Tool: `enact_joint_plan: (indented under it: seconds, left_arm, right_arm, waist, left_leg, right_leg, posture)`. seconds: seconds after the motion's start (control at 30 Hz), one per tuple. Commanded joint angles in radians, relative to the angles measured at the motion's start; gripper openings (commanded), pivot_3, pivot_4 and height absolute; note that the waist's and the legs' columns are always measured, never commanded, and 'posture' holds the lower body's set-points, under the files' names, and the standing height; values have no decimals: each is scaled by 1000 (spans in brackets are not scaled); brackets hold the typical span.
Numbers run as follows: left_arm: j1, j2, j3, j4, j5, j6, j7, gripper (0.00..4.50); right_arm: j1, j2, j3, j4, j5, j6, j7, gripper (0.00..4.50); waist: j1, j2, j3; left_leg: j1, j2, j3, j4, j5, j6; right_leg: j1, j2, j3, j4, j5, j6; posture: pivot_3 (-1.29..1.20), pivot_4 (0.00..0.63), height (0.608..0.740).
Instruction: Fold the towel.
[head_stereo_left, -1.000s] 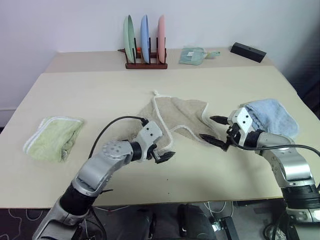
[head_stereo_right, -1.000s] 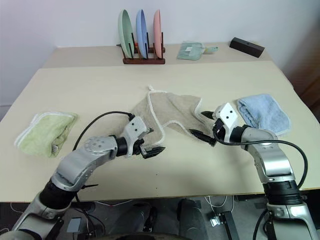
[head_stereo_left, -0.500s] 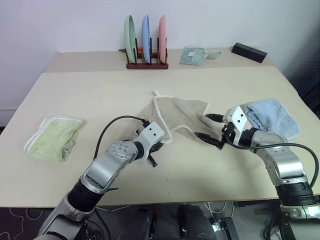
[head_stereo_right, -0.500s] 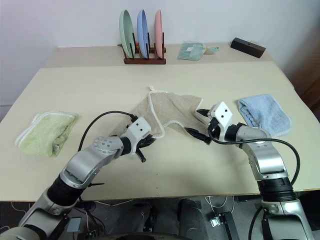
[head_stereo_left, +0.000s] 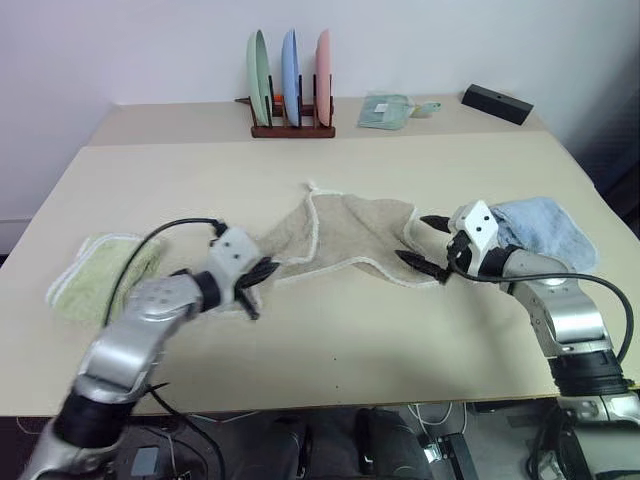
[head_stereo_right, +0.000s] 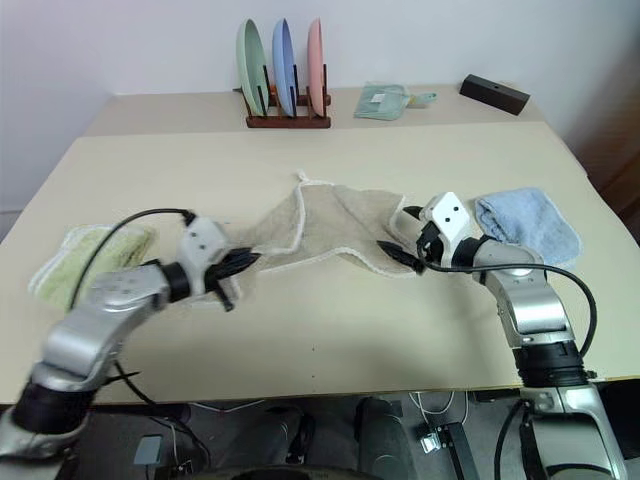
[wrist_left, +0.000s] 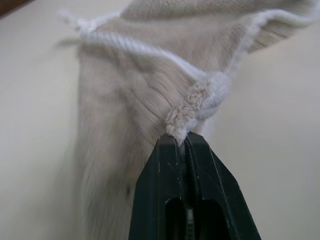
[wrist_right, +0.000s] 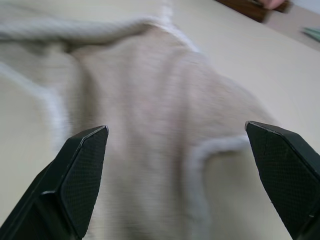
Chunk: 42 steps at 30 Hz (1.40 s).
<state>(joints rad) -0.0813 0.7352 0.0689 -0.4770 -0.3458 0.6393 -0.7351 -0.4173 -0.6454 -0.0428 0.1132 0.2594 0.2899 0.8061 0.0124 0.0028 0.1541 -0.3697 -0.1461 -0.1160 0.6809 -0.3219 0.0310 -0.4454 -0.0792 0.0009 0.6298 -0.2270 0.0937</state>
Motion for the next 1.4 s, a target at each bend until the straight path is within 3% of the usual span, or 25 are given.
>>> enact_joint_plan:
  seconds: [0.03, 0.27, 0.4, 0.67, 0.87, 0.97, 1.07, 1.13, 1.23, 1.3, 1.4]
  left_arm:
    - [117, 61, 132, -37, -66, -46, -108, 60]
    - [244, 84, 175, -40, -69, -77, -140, 60]
    - [245, 81, 158, -33, -56, -90, -134, 60]
    - [197, 52, 109, -22, -53, -96, -104, 60]
    - [199, 43, 102, -29, -53, -98, -90, 0]
    - [202, 40, 102, -33, -52, -100, -80, 0]
    - [206, 40, 109, -34, -52, -99, -73, 0]
    - [218, 44, 123, -39, -58, -99, -76, 0]
    - [225, 48, 128, -40, -60, -101, -76, 0]
    - [215, 51, 119, -31, -61, -100, -80, 0]
    - [185, 54, 94, -14, -57, -101, -87, 0]
  right_arm:
    - [-83, 22, -30, 52, 7, 42, -47, 4500]
    - [-266, 72, 19, 247, -27, 166, -78, 4500]
    - [-390, 122, 9, 404, -11, 215, -72, 4500]
    - [-575, 211, 27, 799, -75, 137, -60, 4500]
    - [-615, 224, 9, 895, -89, 94, -39, 1637]
    - [-594, 206, 13, 847, -87, 67, 11, 89]
    - [-508, 148, 34, 681, -81, 81, 116, 33]
    - [-325, 36, 75, 403, -73, 69, 260, 33]
    - [-146, -67, 88, 144, -39, 90, 354, 33]
    - [1, -140, 96, -31, -40, 98, 387, 33]
    - [70, -152, 95, -106, -50, 142, 338, 33]
  waist:
    - [0, 0, 0]
    - [2, 1, 0]
    - [-2, 1, 1]
    - [-4, 1, 1]
    - [-9, 2, 1]
    - [-13, 2, 1]
    - [-11, 2, 2]
    - [4, 3, 1]
    - [7, 3, 2]
    - [3, 4, 2]
    - [-8, 4, 2]
  left_leg:
    - [0, 0, 0, 0, 0, 0]
    - [0, 0, 0, 0, 0, 0]
    - [0, 0, 0, 0, 0, 0]
    - [0, 0, 0, 0, 0, 0]
    - [0, 0, 0, 0, 0, 0]
    - [0, 0, 0, -1, 0, 0]
    - [-1, 0, 0, -1, 0, 0]
    - [-2, 0, -1, 0, 0, 0]
    - [-4, -1, -4, 0, -1, 2]
    - [-3, -1, -4, 0, -1, 2]
    - [-1, 0, -1, 0, -1, 1]
  right_leg:
    - [0, 0, 0, 0, 0, 0]
    - [1, 0, 0, 0, 0, 0]
    - [1, 0, 0, 0, 0, 0]
    - [0, 0, 0, 0, 0, 0]
    - [0, 0, 0, 0, 0, 0]
    - [0, 0, 0, 0, 0, 0]
    - [0, 0, 0, 0, 0, 0]
    - [-1, 0, -1, 0, 0, 0]
    - [0, 0, -1, -2, 0, 0]
    - [0, -1, -1, -2, 0, 0]
    - [0, -1, 0, -1, 0, 0]
  posture:
    - [0, 150, 740]
    - [0, 150, 740]
    - [0, 150, 740]
    - [0, 150, 740]
    - [0, 150, 740]
    - [0, 150, 740]
    - [0, 150, 740]
    - [0, 150, 740]
    - [0, 150, 740]
    - [0, 150, 740]
    - [0, 150, 740]
